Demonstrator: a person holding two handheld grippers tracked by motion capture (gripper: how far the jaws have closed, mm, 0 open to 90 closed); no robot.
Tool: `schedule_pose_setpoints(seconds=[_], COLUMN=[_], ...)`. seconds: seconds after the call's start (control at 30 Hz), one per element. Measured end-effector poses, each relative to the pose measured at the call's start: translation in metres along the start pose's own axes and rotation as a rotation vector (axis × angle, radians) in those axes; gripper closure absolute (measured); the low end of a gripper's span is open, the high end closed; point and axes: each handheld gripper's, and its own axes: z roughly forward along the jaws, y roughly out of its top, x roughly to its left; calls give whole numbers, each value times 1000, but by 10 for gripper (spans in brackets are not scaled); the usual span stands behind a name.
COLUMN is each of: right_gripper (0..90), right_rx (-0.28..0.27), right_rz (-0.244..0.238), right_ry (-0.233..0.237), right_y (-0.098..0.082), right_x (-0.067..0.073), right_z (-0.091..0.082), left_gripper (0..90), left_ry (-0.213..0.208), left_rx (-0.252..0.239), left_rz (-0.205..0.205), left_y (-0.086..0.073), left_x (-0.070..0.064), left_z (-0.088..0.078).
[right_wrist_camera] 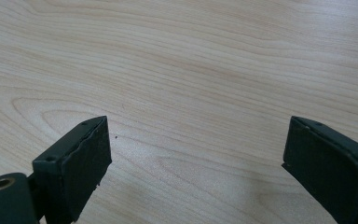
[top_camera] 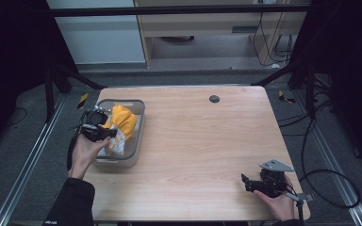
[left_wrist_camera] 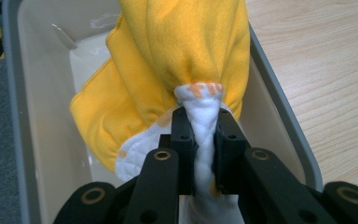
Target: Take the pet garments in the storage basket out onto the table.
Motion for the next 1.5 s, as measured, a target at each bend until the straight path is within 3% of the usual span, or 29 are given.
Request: schedule_pose_setpoints(seconds=[0.37, 0.87, 1.5], right_gripper=[75, 73, 73], right_rx=[-4, -7, -8], right_rz=[2, 0, 1], right_ry=[-1, -1, -2], right_y=[0, 0, 0], right_x=[0, 0, 0], right_z=[0, -1, -1], left_gripper=[804, 805, 806], left_ry=[0, -34, -91], left_rx=[-10, -27, -75], left_rz=[12, 30, 110], left_y=[4, 8, 10], left_x=[1, -3, -22], left_z=[-13, -28, -49])
